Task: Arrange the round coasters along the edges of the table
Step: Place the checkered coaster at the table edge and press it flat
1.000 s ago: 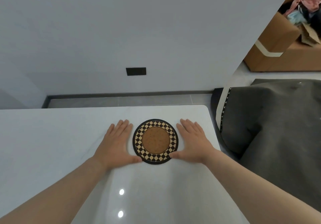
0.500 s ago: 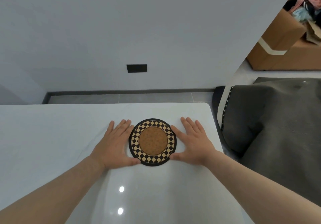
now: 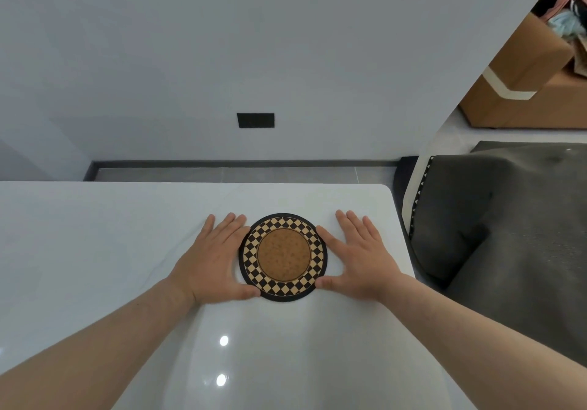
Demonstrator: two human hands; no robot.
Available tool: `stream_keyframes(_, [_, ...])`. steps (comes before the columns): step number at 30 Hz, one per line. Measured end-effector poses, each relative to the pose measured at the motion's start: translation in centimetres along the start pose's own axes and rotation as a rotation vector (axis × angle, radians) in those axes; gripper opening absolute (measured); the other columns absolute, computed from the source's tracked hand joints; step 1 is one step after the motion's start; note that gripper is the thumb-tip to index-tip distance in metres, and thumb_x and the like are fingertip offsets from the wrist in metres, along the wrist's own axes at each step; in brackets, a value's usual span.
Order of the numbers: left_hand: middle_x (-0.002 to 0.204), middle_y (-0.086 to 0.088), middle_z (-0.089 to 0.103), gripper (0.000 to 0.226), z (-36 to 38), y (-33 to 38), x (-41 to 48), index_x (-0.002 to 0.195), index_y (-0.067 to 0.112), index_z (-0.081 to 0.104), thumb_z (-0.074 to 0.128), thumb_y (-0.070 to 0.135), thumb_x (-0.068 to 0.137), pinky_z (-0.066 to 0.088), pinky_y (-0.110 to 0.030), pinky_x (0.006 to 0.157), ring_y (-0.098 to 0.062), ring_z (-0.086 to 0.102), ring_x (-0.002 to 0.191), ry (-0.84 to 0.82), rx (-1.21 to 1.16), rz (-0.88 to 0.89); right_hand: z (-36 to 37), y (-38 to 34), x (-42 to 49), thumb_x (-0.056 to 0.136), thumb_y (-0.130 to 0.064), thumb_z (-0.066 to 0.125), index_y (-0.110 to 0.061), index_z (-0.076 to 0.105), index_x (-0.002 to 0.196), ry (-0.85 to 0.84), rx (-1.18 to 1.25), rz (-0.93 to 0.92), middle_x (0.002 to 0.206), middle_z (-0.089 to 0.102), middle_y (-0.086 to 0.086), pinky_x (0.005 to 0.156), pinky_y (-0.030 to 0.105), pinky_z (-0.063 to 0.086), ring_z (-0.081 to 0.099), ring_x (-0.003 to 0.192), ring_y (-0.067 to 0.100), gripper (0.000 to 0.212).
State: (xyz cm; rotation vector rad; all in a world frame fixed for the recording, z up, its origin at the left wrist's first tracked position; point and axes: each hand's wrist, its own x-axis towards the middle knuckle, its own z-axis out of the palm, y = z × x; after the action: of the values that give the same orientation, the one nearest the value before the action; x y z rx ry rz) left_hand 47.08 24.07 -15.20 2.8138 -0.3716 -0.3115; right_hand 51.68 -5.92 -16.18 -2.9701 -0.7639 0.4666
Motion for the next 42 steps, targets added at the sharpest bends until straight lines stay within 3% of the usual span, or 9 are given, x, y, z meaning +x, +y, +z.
stream_keyframes(3, [0.161,0.000,0.010,0.124,-0.1,0.0,0.0,0.149,0.020,0.020,0.063,0.082,0.051,-0.014,-0.035,0.119,-0.008,-0.007,0.147,0.001,-0.037,-0.005,0.0,0.0,-0.1,0.068,-0.093,0.023,-0.047,-0.010,0.147,-0.001,-0.004,-0.009,0.161,-0.019,0.004,0.119,0.045,-0.014,-0.027,0.145,0.023,0.097])
stream_keyframes(8, [0.162,0.001,0.000,0.135,0.0,-0.1,0.2,0.152,0.020,0.000,0.057,0.087,0.050,-0.016,-0.032,0.118,-0.004,-0.017,0.142,-0.035,-0.007,-0.004,0.0,0.0,0.0,0.069,-0.093,0.022,-0.047,-0.011,0.147,0.000,-0.008,-0.012,0.161,-0.018,0.003,0.119,0.046,-0.013,-0.027,0.145,0.023,0.097])
stream_keyframes(18, [0.162,0.001,0.001,0.119,0.2,-0.3,0.2,0.152,0.020,0.009,0.052,0.084,0.060,-0.014,-0.034,0.118,-0.010,-0.012,0.146,-0.004,0.028,0.020,0.2,-0.2,-0.2,0.075,-0.087,0.026,-0.041,0.005,0.151,0.065,0.011,-0.048,0.163,0.001,0.002,0.120,0.049,-0.008,-0.010,0.149,0.022,0.092])
stream_keyframes(33, [0.162,0.004,-0.002,0.120,-0.4,-0.3,0.6,0.152,0.024,0.007,0.057,0.083,0.060,-0.010,-0.035,0.119,-0.012,-0.013,0.147,-0.107,0.012,-0.043,-1.5,-0.5,0.1,0.068,-0.089,0.036,-0.042,0.003,0.150,-0.081,0.056,-0.008,0.163,-0.004,-0.002,0.121,0.048,-0.006,-0.012,0.149,0.019,0.100])
stream_keyframes(38, [0.162,0.001,0.003,0.115,-1.5,1.4,0.3,0.152,0.023,0.008,0.056,0.079,0.064,0.005,-0.042,0.121,-0.021,-0.001,0.149,-0.166,0.142,-0.128,-3.1,-1.6,0.4,0.074,-0.077,0.050,-0.039,0.011,0.151,-0.163,0.088,0.038,0.163,0.000,0.003,0.121,0.050,0.001,-0.004,0.150,0.025,0.094])
stream_keyframes(40, [0.157,-0.001,0.020,0.103,-2.3,2.3,0.0,0.150,0.020,0.020,0.060,0.071,0.070,0.022,-0.041,0.117,-0.023,0.017,0.145,-0.193,0.124,-0.141,-3.8,-2.2,0.3,0.081,-0.066,0.054,-0.035,0.017,0.151,-0.176,0.122,0.074,0.163,0.006,0.004,0.121,0.048,0.007,0.003,0.150,0.026,0.084])
stream_keyframes(42, [0.138,0.000,0.044,0.074,-3.4,2.9,-0.6,0.139,0.019,0.041,0.064,0.055,0.078,0.037,-0.038,0.106,-0.022,0.039,0.132,-0.211,-0.015,-0.160,-4.5,-2.6,-0.1,0.091,-0.050,0.052,-0.028,0.026,0.150,-0.165,0.200,0.121,0.161,0.016,0.004,0.120,0.043,0.014,0.013,0.148,0.024,0.069])
